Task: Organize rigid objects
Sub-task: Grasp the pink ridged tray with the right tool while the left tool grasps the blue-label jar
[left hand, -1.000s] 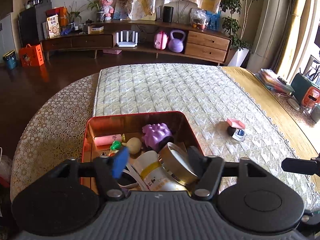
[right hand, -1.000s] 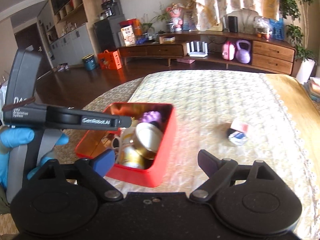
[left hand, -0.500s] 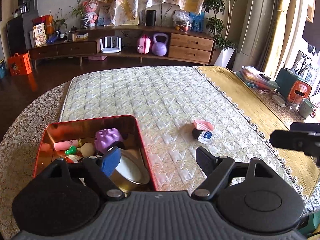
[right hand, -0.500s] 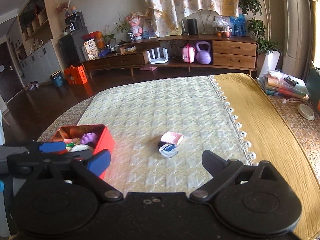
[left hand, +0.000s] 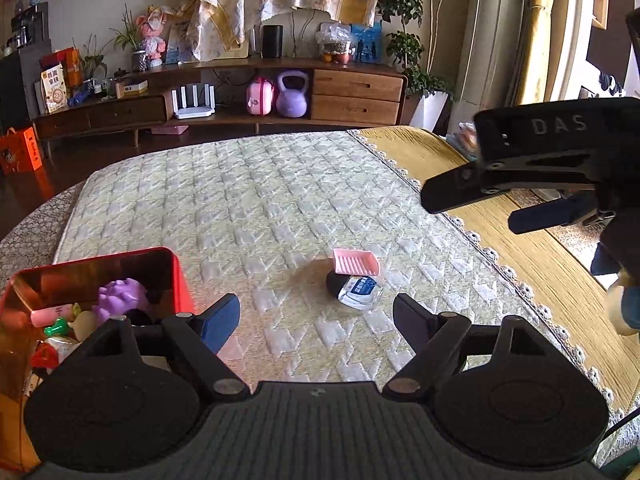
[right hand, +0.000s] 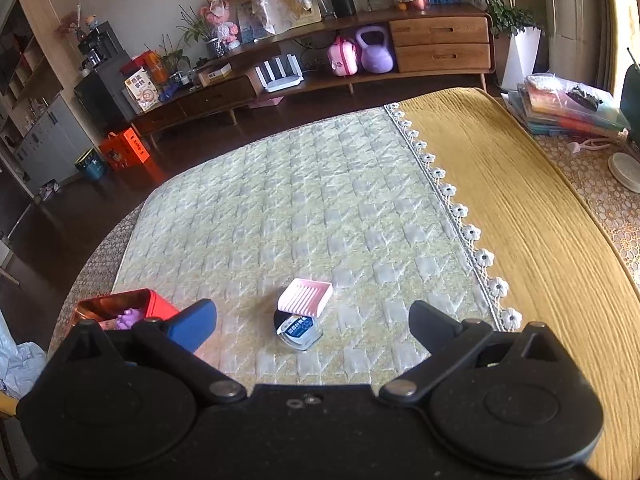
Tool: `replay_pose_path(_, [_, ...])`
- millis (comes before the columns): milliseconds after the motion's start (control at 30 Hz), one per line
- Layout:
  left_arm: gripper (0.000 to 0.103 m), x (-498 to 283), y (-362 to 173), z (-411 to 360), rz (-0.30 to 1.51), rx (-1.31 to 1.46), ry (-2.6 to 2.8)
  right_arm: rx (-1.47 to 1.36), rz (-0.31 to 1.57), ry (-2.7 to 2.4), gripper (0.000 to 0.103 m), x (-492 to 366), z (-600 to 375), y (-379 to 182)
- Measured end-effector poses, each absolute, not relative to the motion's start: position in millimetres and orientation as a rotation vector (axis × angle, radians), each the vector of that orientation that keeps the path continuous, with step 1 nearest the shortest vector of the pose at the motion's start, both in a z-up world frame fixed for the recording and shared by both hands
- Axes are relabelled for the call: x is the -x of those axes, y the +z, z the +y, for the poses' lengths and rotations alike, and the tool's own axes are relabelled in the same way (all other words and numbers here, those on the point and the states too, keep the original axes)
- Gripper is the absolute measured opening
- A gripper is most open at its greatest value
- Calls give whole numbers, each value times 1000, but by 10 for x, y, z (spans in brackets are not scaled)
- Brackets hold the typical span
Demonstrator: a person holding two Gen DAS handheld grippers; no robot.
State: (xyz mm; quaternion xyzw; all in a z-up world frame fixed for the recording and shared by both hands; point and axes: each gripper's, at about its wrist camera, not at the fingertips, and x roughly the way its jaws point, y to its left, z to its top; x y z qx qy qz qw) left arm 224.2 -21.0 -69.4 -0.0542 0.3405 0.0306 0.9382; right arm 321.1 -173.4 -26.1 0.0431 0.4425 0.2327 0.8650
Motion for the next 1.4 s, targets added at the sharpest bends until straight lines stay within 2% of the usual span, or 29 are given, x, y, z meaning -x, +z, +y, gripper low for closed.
replay_pose_path(500, [84, -2710, -1147, -404, 708, 111, -3, -33, 1101, 556, 100, -3792, -1252, -741])
replay_pose_path(767, [84, -2915, -1304, -368, 718, 106, 17, -20, 1138, 587, 93, -3928, -1137, -939])
replay_pose_path(1133, [82, -3062, -1440, -473, 715, 11, 13, 65, 1144, 621, 89, -3975, -1029, -1049])
replay_pose_path(1233, [72, -3081, -1450, -483, 713, 7, 8, 81, 1127, 627, 82, -3944, -1020, -1048])
replay_pose_path(1400, [55, -3076, -1445, -547, 705, -8, -12, 92, 1110, 643, 58, -3892, -996, -1021])
